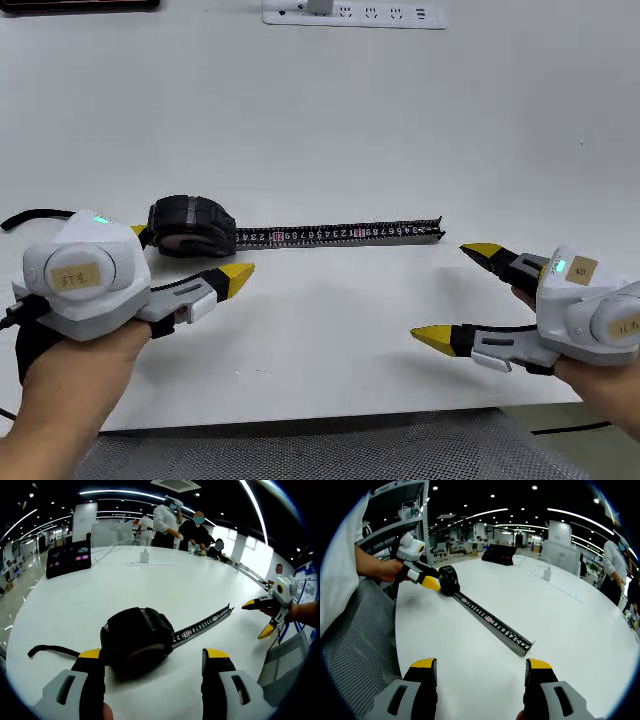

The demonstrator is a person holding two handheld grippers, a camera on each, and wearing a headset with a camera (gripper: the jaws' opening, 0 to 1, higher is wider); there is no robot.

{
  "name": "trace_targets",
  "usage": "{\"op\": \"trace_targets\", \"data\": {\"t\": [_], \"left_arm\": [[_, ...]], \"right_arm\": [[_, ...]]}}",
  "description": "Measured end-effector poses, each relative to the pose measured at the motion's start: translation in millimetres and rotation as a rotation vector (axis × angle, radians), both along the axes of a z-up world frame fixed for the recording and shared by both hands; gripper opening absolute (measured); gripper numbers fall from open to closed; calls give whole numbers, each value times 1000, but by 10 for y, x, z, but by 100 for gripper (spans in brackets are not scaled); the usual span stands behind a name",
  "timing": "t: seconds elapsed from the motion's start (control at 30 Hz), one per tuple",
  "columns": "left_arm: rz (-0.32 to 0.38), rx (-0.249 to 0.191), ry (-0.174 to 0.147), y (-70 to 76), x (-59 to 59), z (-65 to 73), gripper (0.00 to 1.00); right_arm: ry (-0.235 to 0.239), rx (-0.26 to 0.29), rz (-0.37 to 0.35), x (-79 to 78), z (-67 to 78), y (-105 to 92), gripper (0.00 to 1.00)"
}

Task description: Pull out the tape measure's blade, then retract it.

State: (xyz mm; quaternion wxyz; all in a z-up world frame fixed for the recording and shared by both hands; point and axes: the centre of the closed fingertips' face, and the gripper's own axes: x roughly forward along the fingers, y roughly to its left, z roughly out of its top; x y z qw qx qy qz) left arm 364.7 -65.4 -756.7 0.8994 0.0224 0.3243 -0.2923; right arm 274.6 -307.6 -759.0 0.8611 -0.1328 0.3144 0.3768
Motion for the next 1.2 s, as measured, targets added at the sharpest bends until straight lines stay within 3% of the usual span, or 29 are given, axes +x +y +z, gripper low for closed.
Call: {"op": "trace_targets", "data": {"t": [0.47, 0.53, 0.7, 1.07, 1.2], "left_arm": [[118, 19, 11, 4, 130, -20, 74], [144, -2, 16, 1, 155, -5, 74], [168, 20, 15, 10, 185, -22, 72], [233, 3, 21, 42, 266, -30, 68], [244, 17, 16, 51, 282, -42, 66]], "right_arm": [[-4, -42, 81, 249, 43, -71, 61], [-5, -46, 89, 278, 47, -80, 60], [-6, -62, 107, 361, 41, -113, 58], [-2, -88, 160, 505, 31, -132, 49], [3, -98, 183, 537, 11, -125, 46]]}}
